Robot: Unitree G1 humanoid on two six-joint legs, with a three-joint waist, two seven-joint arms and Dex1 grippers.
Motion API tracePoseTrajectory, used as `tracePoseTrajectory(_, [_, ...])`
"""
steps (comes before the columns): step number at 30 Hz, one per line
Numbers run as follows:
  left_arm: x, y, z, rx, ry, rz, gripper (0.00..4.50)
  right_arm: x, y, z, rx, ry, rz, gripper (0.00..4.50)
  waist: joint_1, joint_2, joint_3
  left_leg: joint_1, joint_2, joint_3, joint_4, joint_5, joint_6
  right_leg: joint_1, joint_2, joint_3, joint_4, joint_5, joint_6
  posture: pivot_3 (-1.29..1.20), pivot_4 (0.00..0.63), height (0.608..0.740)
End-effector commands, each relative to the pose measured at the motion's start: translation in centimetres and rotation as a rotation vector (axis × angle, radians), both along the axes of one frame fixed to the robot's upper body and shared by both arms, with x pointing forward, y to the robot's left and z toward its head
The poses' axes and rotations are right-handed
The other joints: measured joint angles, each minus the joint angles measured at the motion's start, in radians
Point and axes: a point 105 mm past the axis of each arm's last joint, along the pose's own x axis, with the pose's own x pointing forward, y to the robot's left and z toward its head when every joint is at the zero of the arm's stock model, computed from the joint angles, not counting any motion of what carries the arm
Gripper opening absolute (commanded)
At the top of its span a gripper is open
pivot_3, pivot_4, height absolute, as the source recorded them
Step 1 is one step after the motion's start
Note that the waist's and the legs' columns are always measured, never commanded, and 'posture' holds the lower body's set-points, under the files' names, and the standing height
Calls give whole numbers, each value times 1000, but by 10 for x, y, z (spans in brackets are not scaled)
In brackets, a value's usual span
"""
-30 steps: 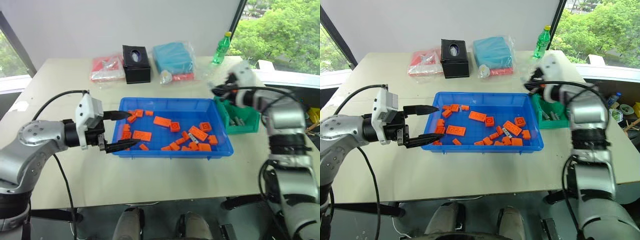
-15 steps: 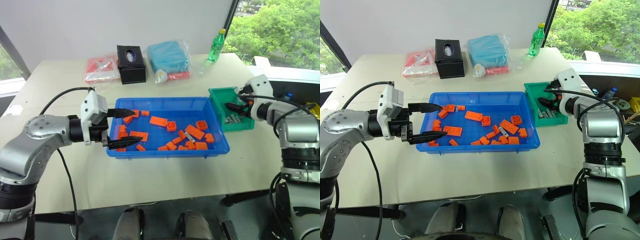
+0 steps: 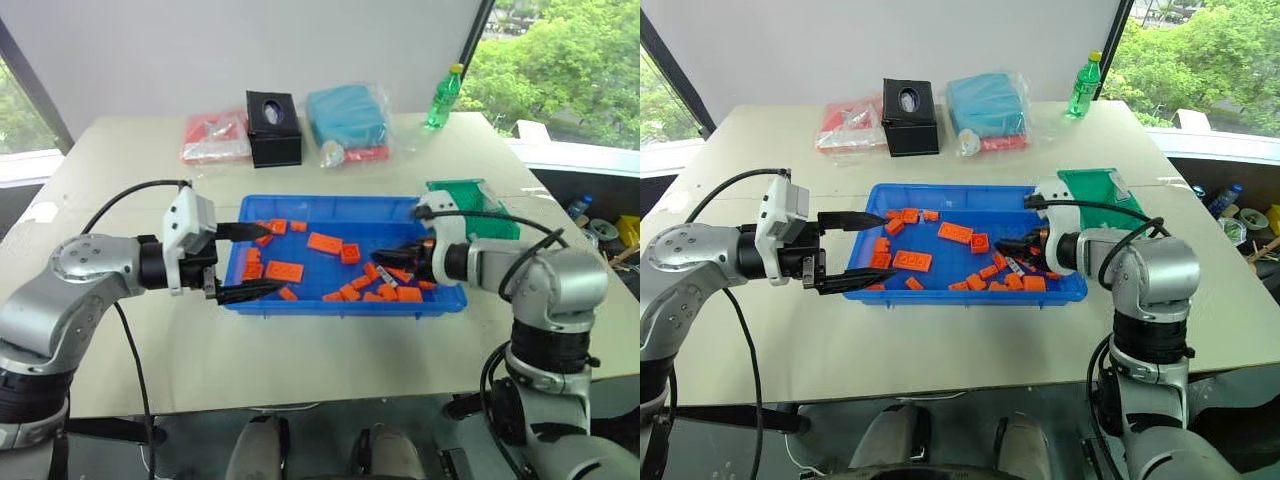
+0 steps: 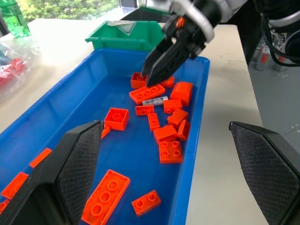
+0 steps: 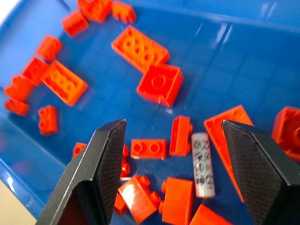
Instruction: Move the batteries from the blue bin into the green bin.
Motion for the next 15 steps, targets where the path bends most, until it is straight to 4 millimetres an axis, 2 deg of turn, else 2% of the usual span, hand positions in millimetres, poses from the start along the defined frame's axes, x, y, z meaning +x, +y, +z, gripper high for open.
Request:
tracePoseTrajectory(1, [-4, 1, 10, -4, -53, -2, 4500, -1, 1, -5, -17, 15, 3, 3326, -2, 0, 0, 0, 0, 0, 0, 0, 0, 0, 0, 0, 0, 0, 0, 0, 150, 630])
tracePoseTrajectory(10, [-5, 0, 12, -5, -64, 7, 4500, -2, -4, -32, -82, 62, 24, 3326, -1, 0, 0, 0, 0, 0, 0, 0, 0, 0, 0, 0, 0, 0, 0, 0, 150, 630])
tracePoseTrajectory(15, [-5, 0, 15, -11, -73, 12, 4500, 4, -9, -44, -108, 66, 16, 3326, -1, -1, 0, 0, 0, 0, 0, 0, 0, 0, 0, 0, 0, 0, 0, 0, 150, 630])
